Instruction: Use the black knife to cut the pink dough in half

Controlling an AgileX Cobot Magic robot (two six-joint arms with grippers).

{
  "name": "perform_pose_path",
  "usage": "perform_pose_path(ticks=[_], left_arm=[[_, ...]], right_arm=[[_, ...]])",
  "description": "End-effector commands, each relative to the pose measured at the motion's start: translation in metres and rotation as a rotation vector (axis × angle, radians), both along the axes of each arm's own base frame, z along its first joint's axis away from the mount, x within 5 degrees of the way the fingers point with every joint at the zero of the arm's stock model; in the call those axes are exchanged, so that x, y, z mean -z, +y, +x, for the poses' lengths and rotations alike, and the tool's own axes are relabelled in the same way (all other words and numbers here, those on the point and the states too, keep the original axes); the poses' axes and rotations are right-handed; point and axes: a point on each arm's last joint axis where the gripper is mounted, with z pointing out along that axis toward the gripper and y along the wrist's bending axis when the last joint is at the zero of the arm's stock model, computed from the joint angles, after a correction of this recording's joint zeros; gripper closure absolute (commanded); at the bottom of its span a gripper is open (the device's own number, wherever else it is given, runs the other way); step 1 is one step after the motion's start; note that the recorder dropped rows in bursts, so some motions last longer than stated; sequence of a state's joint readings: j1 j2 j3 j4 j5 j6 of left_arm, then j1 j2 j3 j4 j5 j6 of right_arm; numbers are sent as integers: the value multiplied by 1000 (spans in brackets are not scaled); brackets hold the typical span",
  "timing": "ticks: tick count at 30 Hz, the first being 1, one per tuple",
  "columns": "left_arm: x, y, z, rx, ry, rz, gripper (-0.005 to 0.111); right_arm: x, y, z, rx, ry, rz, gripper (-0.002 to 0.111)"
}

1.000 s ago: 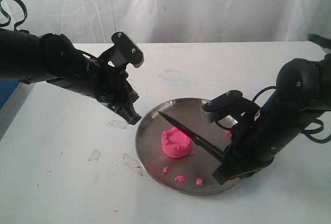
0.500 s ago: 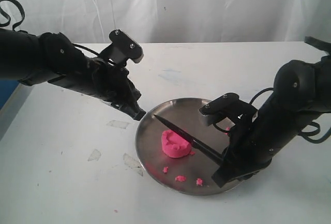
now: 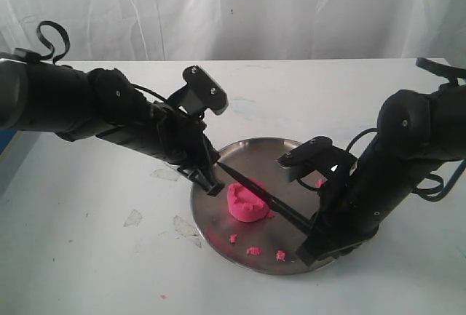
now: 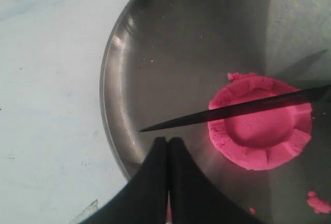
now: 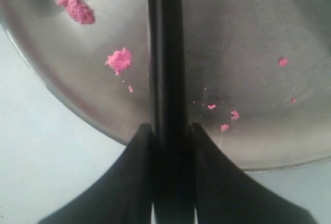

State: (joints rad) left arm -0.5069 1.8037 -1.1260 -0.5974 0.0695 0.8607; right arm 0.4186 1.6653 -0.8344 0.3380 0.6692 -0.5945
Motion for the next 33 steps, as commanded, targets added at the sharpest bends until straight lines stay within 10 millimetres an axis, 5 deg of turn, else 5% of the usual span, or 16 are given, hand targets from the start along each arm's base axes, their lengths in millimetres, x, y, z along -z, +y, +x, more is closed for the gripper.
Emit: perform_pose_path(ticks=[1, 24, 33], left_arm=[[6, -3, 1, 0, 15, 0, 107], [13, -7, 7, -101, -2, -45, 107], [2, -32, 1, -10, -26, -56, 107]], right_arm=[[-1, 1, 2, -6, -10, 3, 108], [-1, 1, 1, -4, -8, 4, 108], [-1, 1, 1, -4, -8, 4, 108]])
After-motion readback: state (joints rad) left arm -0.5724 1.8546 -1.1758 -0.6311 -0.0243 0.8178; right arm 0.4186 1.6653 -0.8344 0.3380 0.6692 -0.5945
